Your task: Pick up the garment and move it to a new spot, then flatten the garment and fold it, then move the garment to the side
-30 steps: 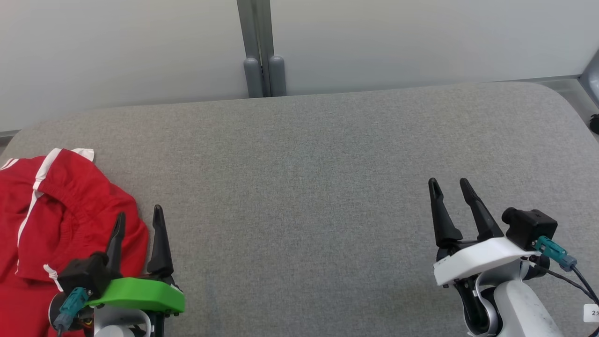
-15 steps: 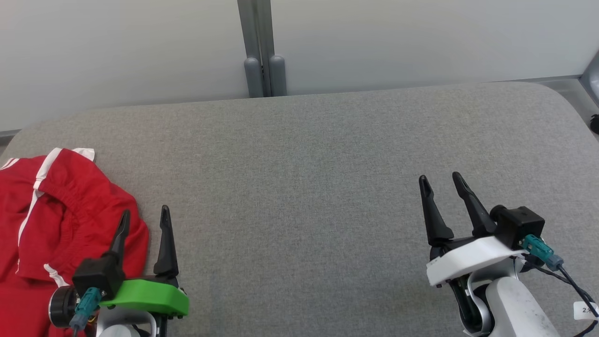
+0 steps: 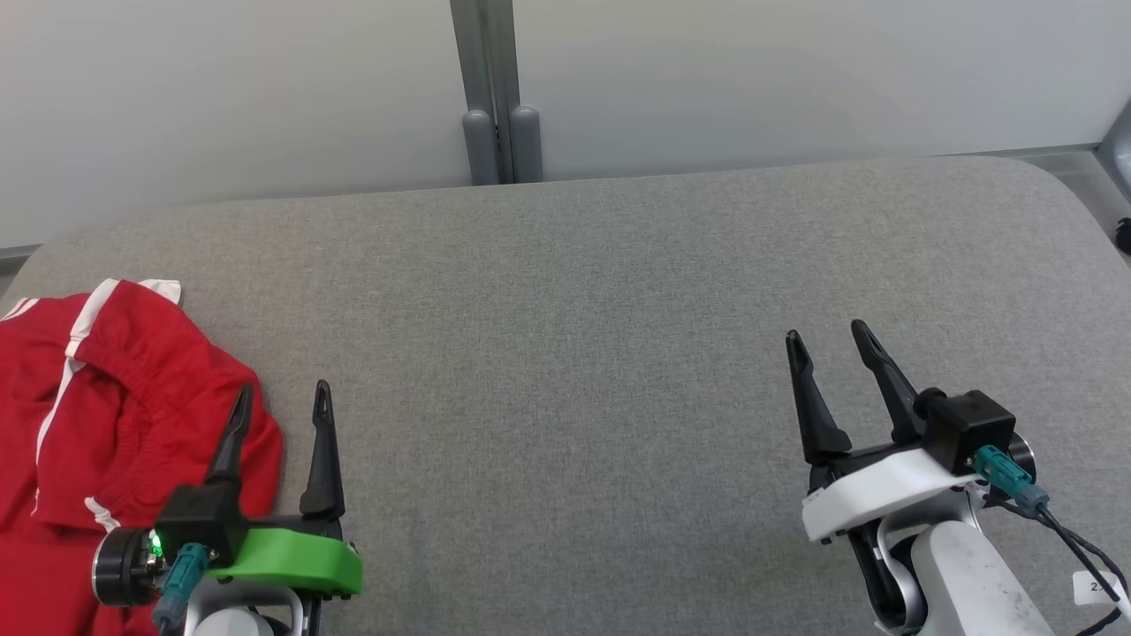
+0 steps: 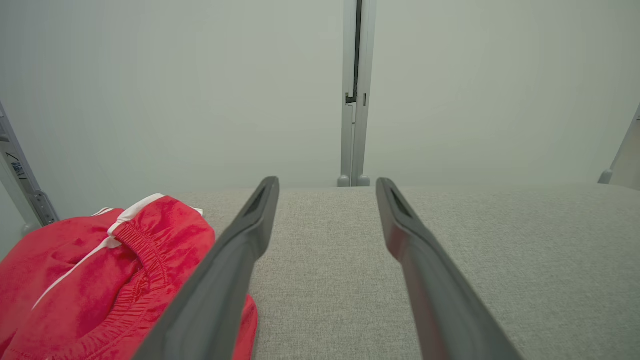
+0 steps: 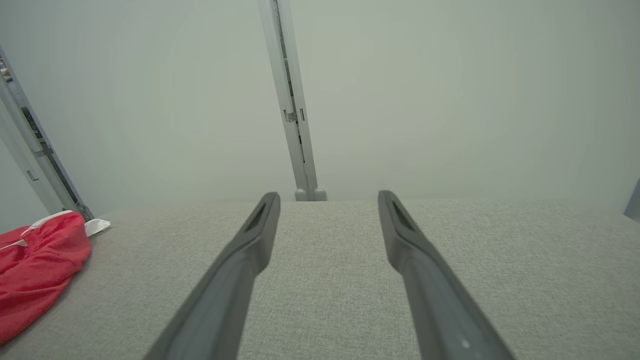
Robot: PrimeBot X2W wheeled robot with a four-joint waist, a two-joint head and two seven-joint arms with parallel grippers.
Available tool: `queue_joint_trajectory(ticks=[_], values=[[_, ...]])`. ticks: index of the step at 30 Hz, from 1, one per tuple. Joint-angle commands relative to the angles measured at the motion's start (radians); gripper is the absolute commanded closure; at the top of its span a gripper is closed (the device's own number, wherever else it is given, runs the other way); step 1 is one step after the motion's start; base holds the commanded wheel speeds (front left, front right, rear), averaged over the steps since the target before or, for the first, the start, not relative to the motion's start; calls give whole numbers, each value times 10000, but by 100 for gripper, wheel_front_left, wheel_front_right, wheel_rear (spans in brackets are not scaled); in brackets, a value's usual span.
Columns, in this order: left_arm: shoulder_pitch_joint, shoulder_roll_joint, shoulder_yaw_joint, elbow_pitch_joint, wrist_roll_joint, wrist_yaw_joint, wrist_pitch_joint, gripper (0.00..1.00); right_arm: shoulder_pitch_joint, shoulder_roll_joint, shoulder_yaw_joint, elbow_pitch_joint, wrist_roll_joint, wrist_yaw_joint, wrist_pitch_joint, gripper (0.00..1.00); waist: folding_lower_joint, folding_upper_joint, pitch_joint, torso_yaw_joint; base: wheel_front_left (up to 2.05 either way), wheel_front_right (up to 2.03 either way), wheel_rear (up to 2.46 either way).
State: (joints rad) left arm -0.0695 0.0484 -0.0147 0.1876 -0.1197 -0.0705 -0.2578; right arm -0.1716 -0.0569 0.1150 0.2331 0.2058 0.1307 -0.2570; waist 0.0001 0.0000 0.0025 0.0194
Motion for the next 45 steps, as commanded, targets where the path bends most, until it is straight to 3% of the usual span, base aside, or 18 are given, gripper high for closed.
queue_joint_trajectory(ticks=[1, 27, 33, 45], values=[[-25, 39, -2, -76, 172, 56, -95, 0, -146, -18, 32, 26, -198, 1, -101, 0, -1, 0, -4, 3, 0, 0, 0], [-23, 38, -64, 7, -23, 51, -81, 0, -132, 2, 96, 140, 37, 1, -94, 0, -1, 0, -31, 14, 0, 0, 0], [-106, 41, -38, 73, -354, 0, -79, 0, 85, -74, 272, 155, 176, 1, -92, 0, -1, 0, -138, 584, 0, 0, 0], [118, 44, 324, 385, -372, 118, -68, 0, 301, -118, 689, 264, 906, 1, -88, 0, -1, 0, -386, 2815, 0, 0, 0]])
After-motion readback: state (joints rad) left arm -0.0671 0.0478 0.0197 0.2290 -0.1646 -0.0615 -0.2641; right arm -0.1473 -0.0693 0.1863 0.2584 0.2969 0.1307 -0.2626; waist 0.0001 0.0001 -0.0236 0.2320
